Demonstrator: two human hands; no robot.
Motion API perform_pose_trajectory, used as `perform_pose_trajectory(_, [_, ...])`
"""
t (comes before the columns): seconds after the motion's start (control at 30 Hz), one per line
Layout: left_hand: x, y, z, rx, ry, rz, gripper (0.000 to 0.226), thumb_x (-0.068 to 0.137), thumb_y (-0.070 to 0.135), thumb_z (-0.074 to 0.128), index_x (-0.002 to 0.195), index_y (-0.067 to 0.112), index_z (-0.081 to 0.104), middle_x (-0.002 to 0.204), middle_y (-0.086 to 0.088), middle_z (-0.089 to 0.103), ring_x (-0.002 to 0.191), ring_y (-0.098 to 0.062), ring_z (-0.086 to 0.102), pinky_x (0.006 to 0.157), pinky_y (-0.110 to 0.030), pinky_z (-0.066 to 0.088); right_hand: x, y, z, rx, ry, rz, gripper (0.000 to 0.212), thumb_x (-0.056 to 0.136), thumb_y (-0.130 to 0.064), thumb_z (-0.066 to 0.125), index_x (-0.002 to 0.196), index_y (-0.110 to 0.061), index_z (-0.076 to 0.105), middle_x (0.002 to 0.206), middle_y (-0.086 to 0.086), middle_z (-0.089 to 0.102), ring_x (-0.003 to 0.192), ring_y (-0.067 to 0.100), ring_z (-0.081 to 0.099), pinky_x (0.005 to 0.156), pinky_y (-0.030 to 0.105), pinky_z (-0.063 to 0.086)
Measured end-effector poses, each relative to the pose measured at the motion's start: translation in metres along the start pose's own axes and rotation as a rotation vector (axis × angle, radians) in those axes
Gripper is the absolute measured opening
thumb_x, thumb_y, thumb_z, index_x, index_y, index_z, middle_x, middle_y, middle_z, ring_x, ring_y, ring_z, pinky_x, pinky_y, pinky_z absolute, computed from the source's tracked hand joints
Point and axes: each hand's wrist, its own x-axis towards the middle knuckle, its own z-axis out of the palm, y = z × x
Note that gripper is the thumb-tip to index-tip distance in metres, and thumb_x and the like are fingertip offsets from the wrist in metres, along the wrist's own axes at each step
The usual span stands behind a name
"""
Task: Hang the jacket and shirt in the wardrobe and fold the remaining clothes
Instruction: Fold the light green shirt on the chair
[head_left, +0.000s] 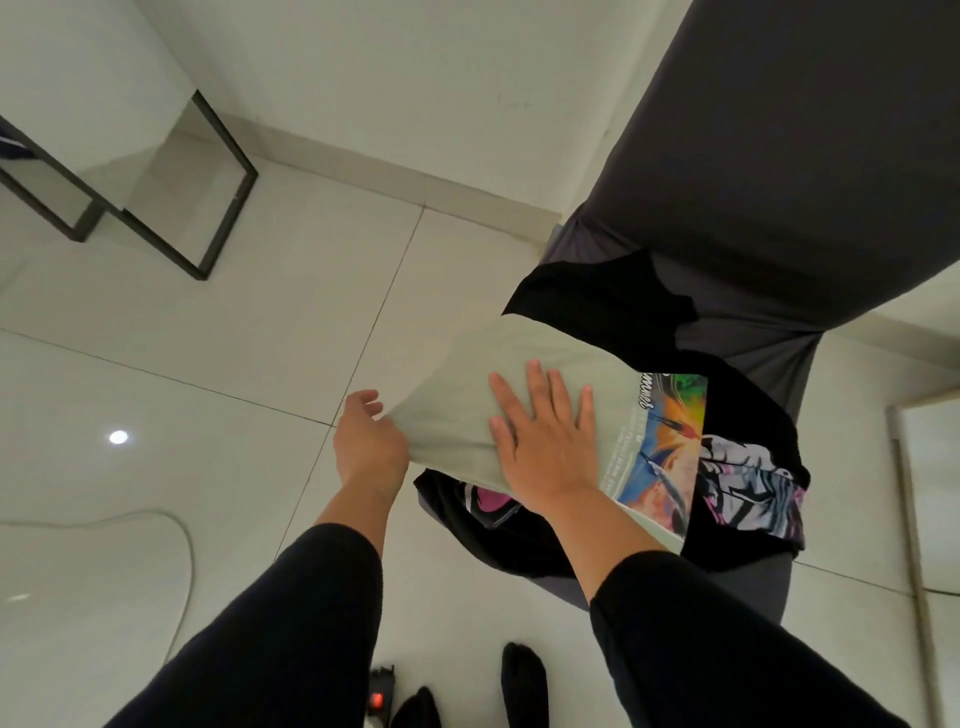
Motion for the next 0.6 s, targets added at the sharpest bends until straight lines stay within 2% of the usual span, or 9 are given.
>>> perform_pose_trajectory(0.07, [-0.009,0.002,0.002,0.294,0.034,0.166,0.047,0.090,0.007,0.047,0.135,0.021,0.042,0.141,-0.001,0.043,0.121,-0.023,0.045,0.086,-0.036,0.044,-0.005,0.006,-0.001,0.040,-0.002,0.063,0.067,0.082,-0.050,-0.019,0.148,-0.043,-0.010,0.161,0.003,-0.011,0.148,0.023,-0.010,0.117,0.049,-0.012])
perform_pose_trajectory(0.13, [-0.022,0.010,0.009,0.411,0.009,0.329,0.048,0.089,0.010,0.048,0.134,0.024,0.043,0.141,-0.001,0.039,0.126,-0.024,0.039,0.095,-0.040,0.041,-0.011,0.016,-0.003,0.073,-0.017,0.140,0.060,0.089,-0.049,-0.015,0.148,-0.043,-0.009,0.161,0.003,-0.011,0.148,0.023,-0.012,0.117,0.048,-0.013])
perform_pose_trajectory(0.23, [-0.042,0.022,0.027,0.522,-0.144,0.595,0.047,0.092,0.019,0.048,0.137,0.030,0.040,0.144,0.003,0.034,0.131,-0.020,0.033,0.104,-0.040,0.035,-0.021,0.041,-0.008,0.094,-0.040,0.231,0.051,0.099,-0.045,0.000,0.149,-0.043,-0.006,0.161,0.002,-0.009,0.148,0.021,-0.012,0.118,0.050,-0.010])
perform_pose_trajectory(0.33, [-0.060,0.026,0.049,0.748,-0.299,0.815,0.054,0.096,0.038,0.043,0.146,0.038,0.024,0.157,0.005,0.014,0.143,-0.020,0.012,0.116,-0.041,0.018,-0.033,0.075,-0.012,0.164,-0.041,0.405,0.051,0.100,-0.043,0.002,0.151,-0.039,-0.004,0.161,0.002,-0.008,0.148,0.021,-0.013,0.117,0.054,-0.004])
perform_pose_trajectory(0.4, [-0.067,0.024,0.064,0.946,-0.394,0.836,0.064,0.095,0.054,0.037,0.149,0.041,0.006,0.160,0.005,-0.005,0.147,-0.024,-0.007,0.119,-0.048,0.005,-0.037,0.093,-0.008,0.203,-0.130,0.481,0.052,0.100,-0.043,0.001,0.151,-0.034,-0.010,0.160,0.000,-0.014,0.147,0.019,-0.018,0.116,0.057,-0.006])
perform_pose_trajectory(0.47, [-0.067,0.025,0.077,1.079,-0.452,0.785,0.076,0.090,0.065,0.035,0.148,0.042,-0.008,0.158,0.005,-0.019,0.144,-0.028,-0.020,0.117,-0.055,-0.001,-0.037,0.104,-0.005,0.195,-0.217,0.467,0.053,0.100,-0.044,0.000,0.149,-0.032,-0.017,0.159,0.000,-0.020,0.146,0.020,-0.021,0.115,0.057,-0.009])
perform_pose_trajectory(0.53, [-0.059,0.029,0.086,1.159,-0.478,0.743,0.086,0.085,0.071,0.037,0.147,0.041,-0.015,0.156,0.004,-0.028,0.142,-0.031,-0.027,0.114,-0.061,-0.001,-0.033,0.104,-0.003,0.229,-0.178,0.471,0.055,0.100,-0.046,0.005,0.150,-0.032,-0.013,0.159,0.004,-0.018,0.147,0.026,-0.015,0.117,0.055,-0.004])
perform_pose_trajectory(0.6, [-0.053,0.033,0.091,1.197,-0.496,0.716,0.092,0.082,0.074,0.039,0.147,0.041,-0.017,0.154,0.004,-0.032,0.141,-0.031,-0.030,0.111,-0.066,0.000,-0.031,0.098,-0.004,0.296,-0.026,0.573,0.060,0.099,-0.050,0.024,0.152,-0.029,0.005,0.159,0.008,0.001,0.144,0.035,0.006,0.115,0.052,0.011])
